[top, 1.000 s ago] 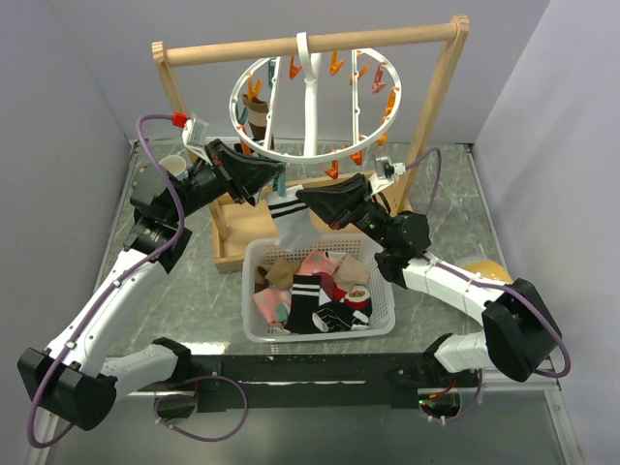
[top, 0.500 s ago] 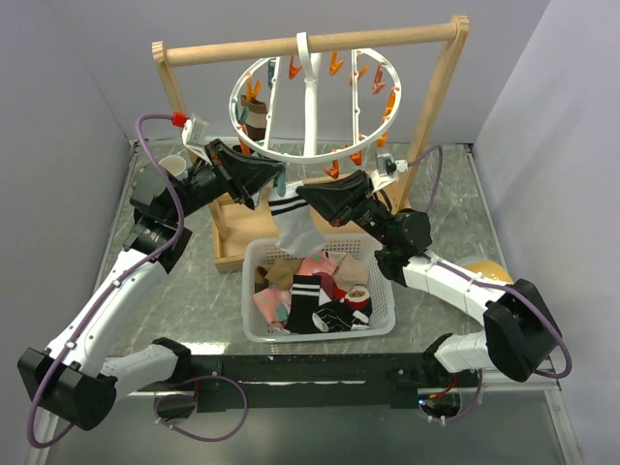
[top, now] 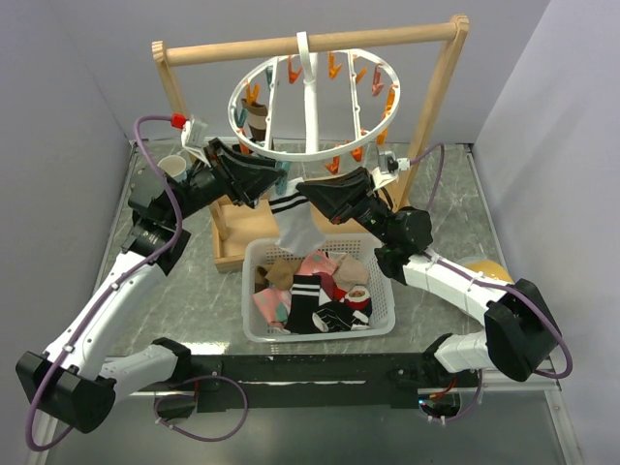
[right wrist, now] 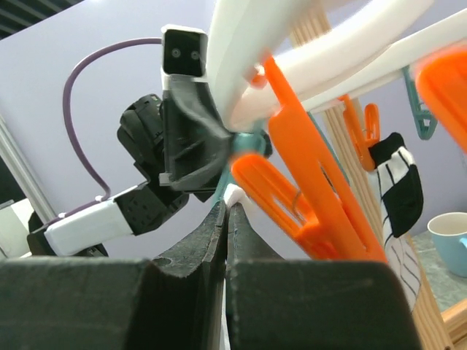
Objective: Clip the socks to the hanger
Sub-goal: Clamp the sock onto the hanger, then rotate the hanger at the clothesline.
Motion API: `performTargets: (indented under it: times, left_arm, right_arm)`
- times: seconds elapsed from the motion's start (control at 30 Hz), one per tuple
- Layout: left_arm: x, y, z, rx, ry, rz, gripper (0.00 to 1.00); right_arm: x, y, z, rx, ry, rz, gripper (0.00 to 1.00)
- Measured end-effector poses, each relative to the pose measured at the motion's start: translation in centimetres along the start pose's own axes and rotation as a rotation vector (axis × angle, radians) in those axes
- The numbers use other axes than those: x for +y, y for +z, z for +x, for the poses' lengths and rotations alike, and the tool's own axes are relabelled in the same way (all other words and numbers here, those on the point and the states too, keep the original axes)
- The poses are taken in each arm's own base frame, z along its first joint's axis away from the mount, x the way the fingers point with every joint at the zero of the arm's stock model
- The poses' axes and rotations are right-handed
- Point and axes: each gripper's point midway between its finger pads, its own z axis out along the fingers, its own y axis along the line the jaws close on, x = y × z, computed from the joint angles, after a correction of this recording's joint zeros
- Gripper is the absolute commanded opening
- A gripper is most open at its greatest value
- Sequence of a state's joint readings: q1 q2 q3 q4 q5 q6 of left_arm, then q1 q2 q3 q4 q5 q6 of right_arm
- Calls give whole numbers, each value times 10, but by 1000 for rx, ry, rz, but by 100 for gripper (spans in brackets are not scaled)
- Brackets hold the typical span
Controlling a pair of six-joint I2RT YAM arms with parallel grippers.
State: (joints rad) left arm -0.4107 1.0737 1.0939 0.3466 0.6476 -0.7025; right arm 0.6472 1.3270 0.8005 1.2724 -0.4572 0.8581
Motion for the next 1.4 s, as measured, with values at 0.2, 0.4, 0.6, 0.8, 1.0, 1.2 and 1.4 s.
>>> performTargets:
  times: [0.2,0.4,0.6,0.8,1.0,1.2,1.4]
  left_arm:
    - [-14,-6,10,51,-13,47,55]
    - [-14,-8,15,70,-17,41,58]
    - [1,-8,17,66,6,-26,48]
    - [35,-6,5,15,60,-204,49]
    - [71,-11,-4,-36,90,-374,44]
    - [102,-23,-23,-100,98,-534,42]
    - [118,-37,-43,-167,87,-622,43]
  right_arm:
    - [-1,0,0,0,-15,0,0]
    - [-1,0,1,5,-31,-4,1]
    - [10,-1,2,21,-114,-27,32]
    - [53,-8,-8,48,-271,-46,62]
    - [60,-24,4,144,-403,45,73]
    - [34,-52,11,239,-541,254,85]
    - [4,-77,-18,235,-699,487,100]
